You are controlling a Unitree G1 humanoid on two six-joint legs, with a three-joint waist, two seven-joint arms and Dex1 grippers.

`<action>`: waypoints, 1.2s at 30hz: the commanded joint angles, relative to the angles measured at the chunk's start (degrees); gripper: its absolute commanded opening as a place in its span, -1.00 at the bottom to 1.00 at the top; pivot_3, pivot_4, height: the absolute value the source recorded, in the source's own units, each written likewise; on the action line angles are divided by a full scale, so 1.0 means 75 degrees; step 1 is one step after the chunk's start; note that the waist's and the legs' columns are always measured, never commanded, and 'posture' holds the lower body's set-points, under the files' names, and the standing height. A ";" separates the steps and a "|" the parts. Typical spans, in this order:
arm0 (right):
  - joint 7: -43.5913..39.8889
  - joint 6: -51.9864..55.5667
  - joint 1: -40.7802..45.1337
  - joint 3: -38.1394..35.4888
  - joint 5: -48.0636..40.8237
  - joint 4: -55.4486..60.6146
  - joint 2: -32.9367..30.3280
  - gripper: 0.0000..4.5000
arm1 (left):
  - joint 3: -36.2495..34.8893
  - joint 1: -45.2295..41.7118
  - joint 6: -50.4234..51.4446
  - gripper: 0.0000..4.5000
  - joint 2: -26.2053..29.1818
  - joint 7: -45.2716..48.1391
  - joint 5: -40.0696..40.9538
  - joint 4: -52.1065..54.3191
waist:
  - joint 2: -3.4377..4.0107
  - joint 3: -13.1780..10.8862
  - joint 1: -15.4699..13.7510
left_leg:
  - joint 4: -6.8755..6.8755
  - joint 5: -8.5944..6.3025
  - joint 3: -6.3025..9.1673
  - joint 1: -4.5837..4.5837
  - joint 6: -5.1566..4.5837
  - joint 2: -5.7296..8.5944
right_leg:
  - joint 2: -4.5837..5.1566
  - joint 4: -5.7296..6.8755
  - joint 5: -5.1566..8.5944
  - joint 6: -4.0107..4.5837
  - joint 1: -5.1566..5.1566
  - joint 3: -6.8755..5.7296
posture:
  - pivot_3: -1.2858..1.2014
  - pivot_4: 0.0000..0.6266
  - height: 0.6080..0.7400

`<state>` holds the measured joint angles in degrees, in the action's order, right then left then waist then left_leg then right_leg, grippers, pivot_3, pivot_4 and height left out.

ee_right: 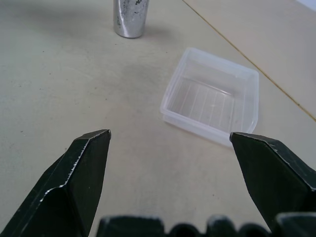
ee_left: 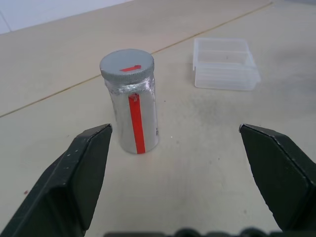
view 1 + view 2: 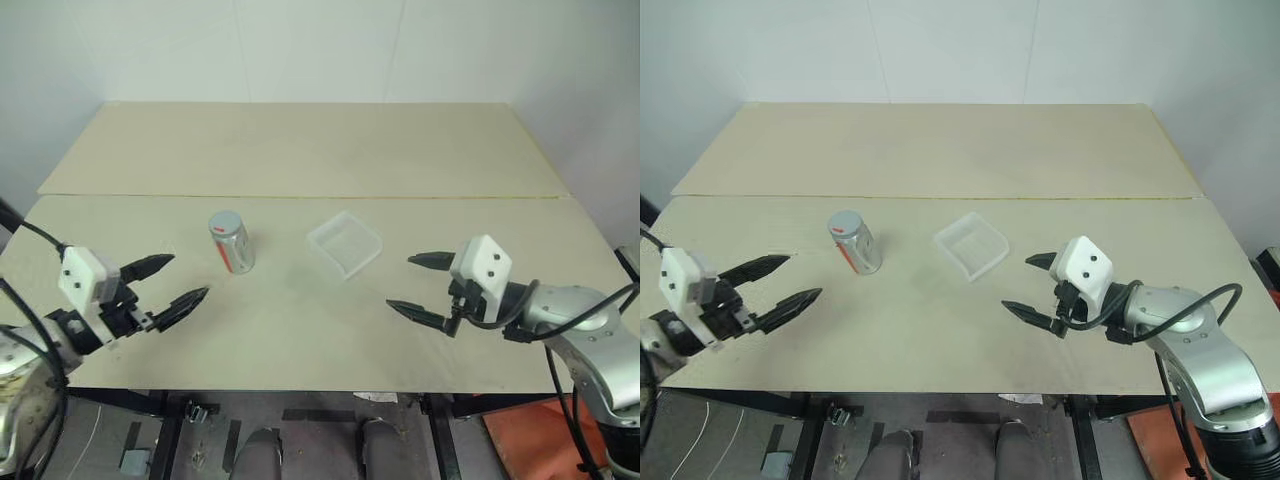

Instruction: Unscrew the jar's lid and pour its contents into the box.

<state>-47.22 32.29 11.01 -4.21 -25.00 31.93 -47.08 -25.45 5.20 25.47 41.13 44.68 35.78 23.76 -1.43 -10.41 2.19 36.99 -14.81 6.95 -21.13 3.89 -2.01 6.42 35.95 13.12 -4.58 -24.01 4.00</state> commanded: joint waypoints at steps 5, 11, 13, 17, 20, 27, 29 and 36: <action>-0.0506 -0.0040 0.0174 -0.0484 -0.0499 0.0536 -0.0440 1.00 | 0.1099 -0.1003 0.0067 0.99 -0.1048 -0.1512 -0.0720 -0.0429 | 0.0002 0.0003 0.0019 | 0.0001 0.0000 -0.0001 0.0002 0.0000 0.0003 | 0.0000 0.0004 -0.0001 0.0000 -0.0001 0.0002 | 0.03 -0.52 1.00; -0.0372 -0.0051 0.0180 -0.0455 -0.0436 0.0709 -0.0498 1.00 | 0.1487 -0.1697 -0.0643 0.99 -0.1747 -0.2166 -0.1525 -0.1195 | -0.0008 0.0008 0.0043 | 0.0002 0.0000 0.0001 0.0003 0.0000 0.0002 | 0.0000 0.0001 -0.0002 0.0000 0.0002 0.0001 | 0.03 -0.52 1.00; -0.0250 -0.0034 0.0203 -0.0454 -0.0406 0.0769 -0.0461 1.00 | 0.1616 -0.1855 -0.0841 0.99 -0.1843 -0.2197 -0.1691 -0.1421 | -0.0008 0.0008 0.0025 | 0.0001 0.0000 0.0001 0.0003 0.0000 0.0002 | -0.0001 0.0004 -0.0001 0.0000 0.0000 0.0001 | 0.03 -0.52 1.00; -0.0142 -0.0063 0.0178 -0.0499 -0.0380 0.0822 -0.0496 1.00 | 0.1804 -0.2218 -0.1310 0.99 -0.2096 -0.2367 -0.2061 -0.1977 | -0.0008 0.0009 0.0002 | 0.0004 0.0001 0.0001 0.0003 0.0001 0.0003 | 0.0000 0.0003 -0.0002 -0.0001 0.0004 0.0001 | 0.03 -0.52 1.00; -0.0079 -0.0049 0.0228 -0.0503 -0.0372 0.0851 -0.0507 1.00 | 0.1965 -0.2529 -0.1756 0.99 -0.2288 -0.2422 -0.2370 -0.2501 | -0.0009 0.0009 -0.0010 | 0.0004 0.0001 0.0002 0.0002 0.0001 0.0004 | 0.0000 0.0000 -0.0002 -0.0001 0.0003 0.0000 | 0.03 -0.52 1.00; -0.0053 -0.0004 0.0336 -0.0529 -0.0465 0.0883 -0.0541 1.00 | 0.2176 -0.3022 -0.2551 0.99 -0.2725 -0.2492 -0.2711 -0.3469 | -0.0010 0.0010 0.0011 | 0.0005 0.0001 0.0002 0.0002 0.0001 0.0004 | 0.0000 0.0001 -0.0003 -0.0002 0.0003 0.0000 | 0.03 -0.52 1.00; -0.0062 0.0008 0.0341 -0.0539 -0.0474 0.0894 -0.0564 1.00 | 0.2202 -0.3121 -0.2692 0.99 -0.2807 -0.2534 -0.2795 -0.3672 | -0.0010 0.0010 0.0004 | 0.0006 0.0001 0.0002 0.0002 0.0002 0.0004 | 0.0000 0.0001 -0.0003 -0.0002 0.0003 0.0000 | 0.03 -0.52 1.00; -0.0071 0.0071 0.0307 -0.0687 -0.0608 0.0964 -0.0671 1.00 | 0.2189 -0.3308 -0.2804 0.17 -0.2991 -0.2635 -0.2779 -0.3901 | -0.0010 0.0010 0.0005 | 0.0007 0.0001 0.0002 0.0002 0.0002 0.0005 | 0.0000 0.0002 -0.0003 -0.0003 0.0004 0.0000 | 0.03 -0.52 1.00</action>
<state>-47.89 32.77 12.68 -7.14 -28.39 36.82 -51.32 -8.88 -18.48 6.09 18.65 25.25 15.34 -6.15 -1.50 -10.34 2.22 37.05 -14.80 6.97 -21.11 3.91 -1.98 6.42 35.97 13.09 -4.60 -23.99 4.01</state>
